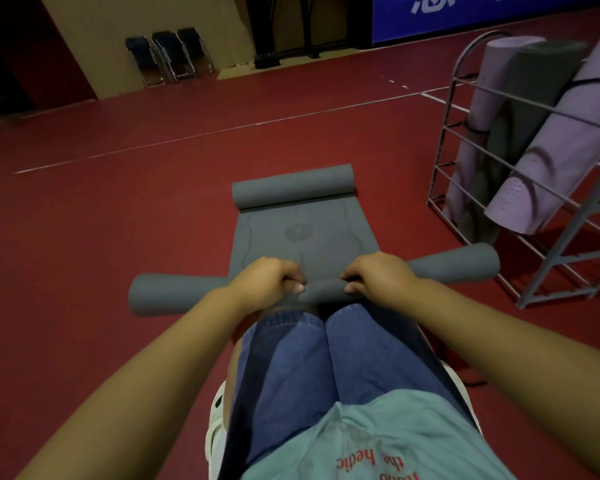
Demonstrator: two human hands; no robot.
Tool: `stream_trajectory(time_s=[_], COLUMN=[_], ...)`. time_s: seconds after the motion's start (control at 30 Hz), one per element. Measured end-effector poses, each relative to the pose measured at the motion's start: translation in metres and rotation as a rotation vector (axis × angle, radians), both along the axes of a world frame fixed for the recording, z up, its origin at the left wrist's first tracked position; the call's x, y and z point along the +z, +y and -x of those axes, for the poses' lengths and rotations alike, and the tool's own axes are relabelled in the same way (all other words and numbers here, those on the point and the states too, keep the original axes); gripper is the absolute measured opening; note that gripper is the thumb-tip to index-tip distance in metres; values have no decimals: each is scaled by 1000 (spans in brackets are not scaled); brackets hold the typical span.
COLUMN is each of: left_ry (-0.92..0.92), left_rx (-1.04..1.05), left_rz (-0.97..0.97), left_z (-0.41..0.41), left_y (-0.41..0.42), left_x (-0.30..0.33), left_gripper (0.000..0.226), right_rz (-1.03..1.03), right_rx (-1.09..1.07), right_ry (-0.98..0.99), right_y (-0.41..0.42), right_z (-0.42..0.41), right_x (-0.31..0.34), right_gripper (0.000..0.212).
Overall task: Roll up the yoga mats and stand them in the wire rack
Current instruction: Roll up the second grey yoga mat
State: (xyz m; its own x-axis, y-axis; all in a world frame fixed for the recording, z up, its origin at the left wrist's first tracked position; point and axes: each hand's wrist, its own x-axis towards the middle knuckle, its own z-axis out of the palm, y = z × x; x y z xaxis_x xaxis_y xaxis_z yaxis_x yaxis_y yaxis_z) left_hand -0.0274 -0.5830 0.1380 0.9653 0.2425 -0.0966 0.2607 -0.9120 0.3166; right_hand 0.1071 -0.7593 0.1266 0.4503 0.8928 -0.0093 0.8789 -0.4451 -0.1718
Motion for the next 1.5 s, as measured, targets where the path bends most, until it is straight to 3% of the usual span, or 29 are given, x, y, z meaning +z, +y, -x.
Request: stream_trajectory(time_s=[0.13,0.33,0.6,0.77,0.9,1.0,1.17,1.37,1.5], left_ry=[-129,51,-16,-1,25,13,-11,-8,-36], left_rx=[-67,-116,0,-15,-52,-62,-90,-143,-172], left_rz=[-57,-321,-85,-66,-119,-129,-141,-114,-97], left_z=[4,8,0,0,10,13,10,7,36], left_y=[5,3,17,20,22,22,26,23,1], left_x=[-4,9,12,11,7,0,6,55,82], left_gripper=[22,54,34,35,55,66,60,51,41], right_rz=[40,39,0,32,-30,49,-12,-80,-142], right_rx=[-10,-11,-1,94,76,52,63,154,241], right_ry=[74,187,86,26,-83,-87,-41,-67,15], right_y=[7,10,5,-1,3,8,4,-7,-34], right_z=[-8,-16,-9,-9,-12,-13,-20,-28,-12], right_x=[4,2,-17,-17,-13,-10,-7,34,63], right_gripper=[37,35,38,67,57,55,60,48,41])
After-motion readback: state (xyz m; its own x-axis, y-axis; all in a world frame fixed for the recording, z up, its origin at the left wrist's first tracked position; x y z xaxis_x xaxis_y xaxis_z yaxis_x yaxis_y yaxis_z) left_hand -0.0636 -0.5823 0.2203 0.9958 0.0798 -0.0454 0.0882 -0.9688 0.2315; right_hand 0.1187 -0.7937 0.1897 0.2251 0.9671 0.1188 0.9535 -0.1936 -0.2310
